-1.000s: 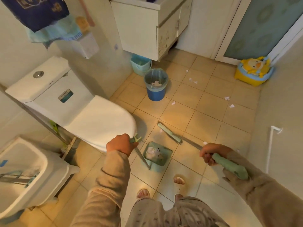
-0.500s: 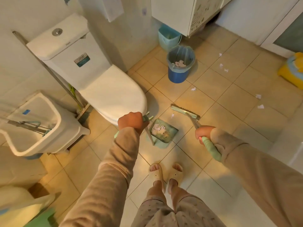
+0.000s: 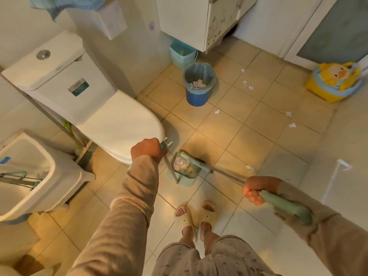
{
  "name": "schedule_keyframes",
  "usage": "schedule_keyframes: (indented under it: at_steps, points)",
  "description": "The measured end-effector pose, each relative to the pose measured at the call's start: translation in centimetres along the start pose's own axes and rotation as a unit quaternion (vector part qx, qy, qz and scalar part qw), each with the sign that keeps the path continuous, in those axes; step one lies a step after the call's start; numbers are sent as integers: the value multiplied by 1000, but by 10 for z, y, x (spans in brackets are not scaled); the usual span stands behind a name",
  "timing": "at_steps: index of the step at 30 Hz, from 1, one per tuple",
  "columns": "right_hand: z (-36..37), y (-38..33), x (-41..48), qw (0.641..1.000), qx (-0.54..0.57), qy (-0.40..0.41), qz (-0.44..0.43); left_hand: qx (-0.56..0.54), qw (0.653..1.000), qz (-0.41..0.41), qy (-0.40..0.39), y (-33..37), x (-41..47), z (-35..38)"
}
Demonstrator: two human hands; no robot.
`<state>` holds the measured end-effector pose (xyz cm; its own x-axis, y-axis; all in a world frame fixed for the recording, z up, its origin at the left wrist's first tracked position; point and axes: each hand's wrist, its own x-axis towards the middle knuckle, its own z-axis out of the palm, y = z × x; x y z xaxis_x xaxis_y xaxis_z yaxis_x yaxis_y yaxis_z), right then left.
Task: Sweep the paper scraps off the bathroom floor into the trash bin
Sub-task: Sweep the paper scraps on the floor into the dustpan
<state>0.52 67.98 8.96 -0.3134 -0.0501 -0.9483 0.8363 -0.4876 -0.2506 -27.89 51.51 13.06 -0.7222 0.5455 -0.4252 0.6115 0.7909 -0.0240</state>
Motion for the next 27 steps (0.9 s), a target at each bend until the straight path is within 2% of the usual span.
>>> schedule_keyframes:
  at_steps: [3, 5, 15, 21, 27]
  points:
    - [-7, 0, -7, 992, 120, -30, 1, 9, 1000, 9, 6, -1, -3, 2]
    - [-7, 1, -14, 987, 156, -34, 13, 12, 1000, 16, 12, 2, -7, 5]
    - [4, 40, -33, 975, 191, 109, -20, -2, 997, 71, 2, 11, -2, 6]
    - [-5, 68, -39, 958, 204, 201, -21, 59, 982, 181, -5, 60, -3, -4]
    - [-9, 92, -47, 927, 275, 253, -48, 122, 955, 272, -2, 108, -7, -3]
